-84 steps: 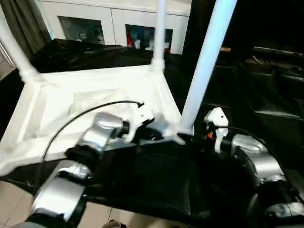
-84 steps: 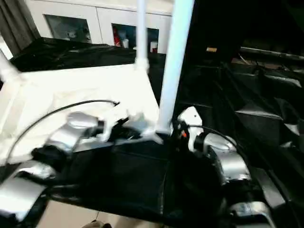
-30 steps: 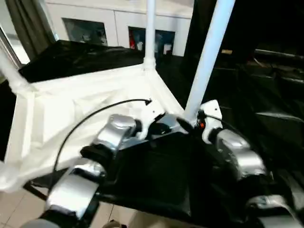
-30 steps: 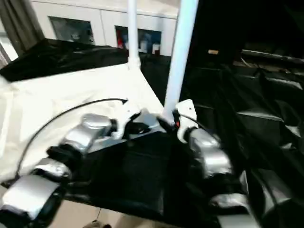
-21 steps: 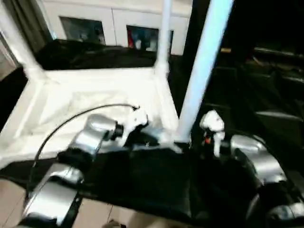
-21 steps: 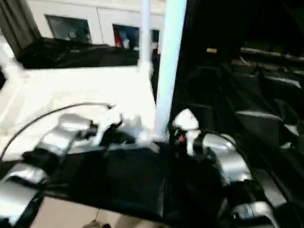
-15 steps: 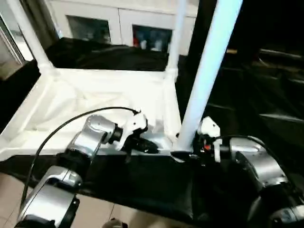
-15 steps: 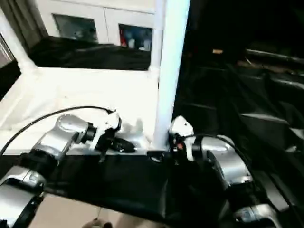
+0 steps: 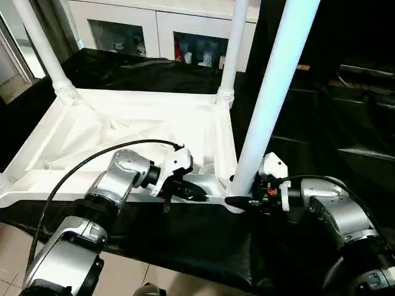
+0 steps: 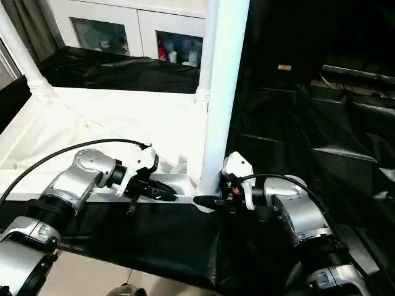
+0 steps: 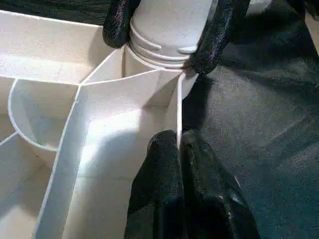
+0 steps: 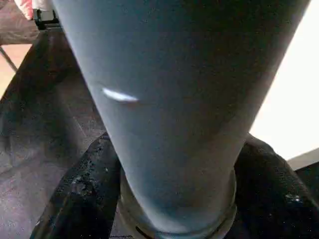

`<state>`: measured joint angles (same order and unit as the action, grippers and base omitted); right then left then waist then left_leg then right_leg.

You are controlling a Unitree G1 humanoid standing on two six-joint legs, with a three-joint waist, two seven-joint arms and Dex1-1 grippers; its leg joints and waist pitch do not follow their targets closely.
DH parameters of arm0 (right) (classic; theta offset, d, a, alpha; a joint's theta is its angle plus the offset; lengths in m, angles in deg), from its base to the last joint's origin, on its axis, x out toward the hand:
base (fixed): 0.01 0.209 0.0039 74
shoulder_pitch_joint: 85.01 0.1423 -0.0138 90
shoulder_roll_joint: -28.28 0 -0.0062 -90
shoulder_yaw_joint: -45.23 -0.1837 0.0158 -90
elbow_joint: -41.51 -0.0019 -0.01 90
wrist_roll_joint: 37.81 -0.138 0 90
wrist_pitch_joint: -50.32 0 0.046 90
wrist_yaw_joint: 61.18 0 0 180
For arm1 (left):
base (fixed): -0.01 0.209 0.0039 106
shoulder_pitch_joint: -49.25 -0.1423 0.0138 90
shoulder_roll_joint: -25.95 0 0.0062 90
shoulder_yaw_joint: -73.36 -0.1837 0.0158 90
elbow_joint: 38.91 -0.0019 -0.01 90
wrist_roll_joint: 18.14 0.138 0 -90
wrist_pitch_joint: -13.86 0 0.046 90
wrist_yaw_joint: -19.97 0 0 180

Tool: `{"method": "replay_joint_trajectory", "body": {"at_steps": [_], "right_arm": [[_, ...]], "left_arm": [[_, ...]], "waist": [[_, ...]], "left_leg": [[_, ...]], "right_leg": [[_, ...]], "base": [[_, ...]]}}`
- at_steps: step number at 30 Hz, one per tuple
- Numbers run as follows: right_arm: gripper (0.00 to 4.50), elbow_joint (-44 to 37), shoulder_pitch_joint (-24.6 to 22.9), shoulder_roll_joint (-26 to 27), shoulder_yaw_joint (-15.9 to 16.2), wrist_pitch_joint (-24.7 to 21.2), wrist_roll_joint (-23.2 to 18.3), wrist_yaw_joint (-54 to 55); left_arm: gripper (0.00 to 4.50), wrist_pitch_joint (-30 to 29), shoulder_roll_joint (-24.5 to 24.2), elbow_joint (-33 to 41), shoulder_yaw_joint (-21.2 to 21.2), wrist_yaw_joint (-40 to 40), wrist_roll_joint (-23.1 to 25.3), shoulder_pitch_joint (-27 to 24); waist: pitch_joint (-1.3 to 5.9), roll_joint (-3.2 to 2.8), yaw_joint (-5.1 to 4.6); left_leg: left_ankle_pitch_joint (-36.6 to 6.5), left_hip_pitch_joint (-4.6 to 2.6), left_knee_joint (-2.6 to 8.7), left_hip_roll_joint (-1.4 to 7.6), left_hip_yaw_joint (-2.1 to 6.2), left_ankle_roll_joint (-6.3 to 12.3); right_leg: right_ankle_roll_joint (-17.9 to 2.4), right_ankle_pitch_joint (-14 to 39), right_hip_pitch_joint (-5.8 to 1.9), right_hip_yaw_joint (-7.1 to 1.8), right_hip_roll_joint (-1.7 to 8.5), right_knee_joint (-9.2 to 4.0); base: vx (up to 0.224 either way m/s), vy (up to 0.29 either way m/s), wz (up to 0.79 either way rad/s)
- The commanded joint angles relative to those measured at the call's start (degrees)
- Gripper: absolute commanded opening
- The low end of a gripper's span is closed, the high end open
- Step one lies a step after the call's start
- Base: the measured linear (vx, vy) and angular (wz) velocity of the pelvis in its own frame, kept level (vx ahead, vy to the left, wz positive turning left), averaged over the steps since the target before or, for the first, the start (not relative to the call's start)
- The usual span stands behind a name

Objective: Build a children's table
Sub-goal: Rotate leg to tighten

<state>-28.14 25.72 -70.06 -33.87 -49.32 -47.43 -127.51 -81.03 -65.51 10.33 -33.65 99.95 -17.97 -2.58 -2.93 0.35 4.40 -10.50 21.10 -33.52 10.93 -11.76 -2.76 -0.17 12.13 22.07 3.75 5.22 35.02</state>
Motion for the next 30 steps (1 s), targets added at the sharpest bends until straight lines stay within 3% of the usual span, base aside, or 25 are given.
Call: {"method": "replay_joint_trajectory", "body": {"at_steps": [1,6,10,11,12,15,16,19,21,25,30], "right_arm": [[2.70,2.3,-0.2,2.0,-0.2,-0.4,1.3,5.1],[2.70,6.6,1.0,5.4,-2.8,-0.9,2.8,15.5],[2.69,12.1,3.3,15.3,-8.3,-5.4,3.3,37.6],[2.69,12.3,3.4,15.9,-8.6,-5.6,3.3,38.6],[2.69,12.6,3.7,17.1,-9.0,-5.9,3.2,40.4],[2.69,12.9,4.2,19.6,-8.6,-5.2,3.6,42.6],[2.69,12.7,4.3,20.4,-8.0,-4.6,3.8,42.5],[2.69,12.5,4.3,21.2,-7.0,-2.5,4.6,42.1],[3.25,12.5,4.5,21.4,-7.4,-2.2,4.3,41.6],[3.60,11.7,5.0,20.9,-8.7,-2.6,2.3,39.1],[3.76,5.7,3.7,13.7,-4.5,-4.1,0.5,24.2]], "left_arm": [[0.00,-0.5,2.3,-0.7,1.1,-6.1,0.1,0.6],[0.00,-1.2,4.8,-3.8,2.7,-14.7,1.3,2.3],[0.00,-4.1,11.9,-9.8,5.7,-32.2,1.9,6.2],[0.00,-4.3,12.3,-10.0,5.8,-33.0,1.9,6.3],[0.00,-4.6,13.2,-10.3,6.1,-34.3,1.7,6.6],[0.00,-4.5,15.3,-10.5,6.0,-35.6,1.7,7.0],[0.00,-4.4,15.9,-10.6,5.8,-35.8,1.8,7.1],[0.00,-3.8,16.6,-11.2,5.6,-35.8,2.0,7.4],[0.00,-3.5,16.7,-11.8,5.5,-35.8,2.3,7.7],[0.00,-3.2,15.8,-11.6,4.6,-33.4,2.6,7.4],[0.00,-2.7,11.9,-9.1,2.2,-24.1,2.8,5.6]], "waist": [[3.06,0.68,-0.16],[2.77,0.74,-0.85],[2.91,0.82,-1.62],[2.84,0.41,-1.63],[2.92,0.75,-1.66],[3.15,0.36,-1.32],[3.13,0.55,-1.26],[3.08,0.44,-1.25],[2.98,0.45,-1.25],[2.93,0.45,-1.32],[3.16,0.51,-1.12]], "left_leg": [[-10.8,-0.86,3.96,3.01,1.24,3.41],[-14.0,-1.00,4.37,2.84,1.51,1.19],[-14.2,-1.12,4.42,2.63,1.61,-0.30],[-14.2,-1.19,4.42,2.63,1.65,-0.47],[-13.8,-1.03,4.34,2.50,1.61,-0.03],[-11.0,-0.94,4.07,2.44,1.42,1.65],[-10.3,-0.78,4.11,2.44,1.43,2.15],[-11.1,-0.82,4.13,2.44,1.39,2.42],[-12.3,-0.89,4.24,2.49,1.44,2.16],[-13.3,-0.84,4.45,2.61,1.55,1.99],[-11.9,-0.66,4.19,2.63,1.53,3.12]], "right_leg": [[-14.7,8.3,-2.02,-2.84,3.78,-4.18],[-13.2,14.2,-1.73,-2.85,3.78,-4.87],[-12.5,15.0,-1.57,-2.93,3.76,-4.98],[-12.6,14.9,-1.51,-2.97,3.83,-4.98],[-12.3,14.3,-1.73,-2.90,3.79,-5.15],[-12.7,9.5,-1.84,-3.00,3.68,-4.76],[-12.7,8.2,-2.01,-2.92,3.66,-4.66],[-12.7,9.1,-2.03,-2.87,3.68,-4.83],[-12.4,11.0,-1.93,-2.88,3.76,-5.05],[-12.0,11.9,-1.94,-2.88,3.72,-5.11],[-12.3,8.9,-2.36,-2.86,3.70,-4.81]], "base": [[0.000,0.000,0.00],[0.000,0.000,0.00],[0.000,0.000,0.00],[0.000,0.000,0.00],[0.000,0.000,0.00],[0.000,0.000,0.00],[0.000,0.000,0.00],[0.000,0.000,0.00],[0.000,0.000,0.00],[0.000,0.000,0.00],[0.000,0.000,0.00]]}}
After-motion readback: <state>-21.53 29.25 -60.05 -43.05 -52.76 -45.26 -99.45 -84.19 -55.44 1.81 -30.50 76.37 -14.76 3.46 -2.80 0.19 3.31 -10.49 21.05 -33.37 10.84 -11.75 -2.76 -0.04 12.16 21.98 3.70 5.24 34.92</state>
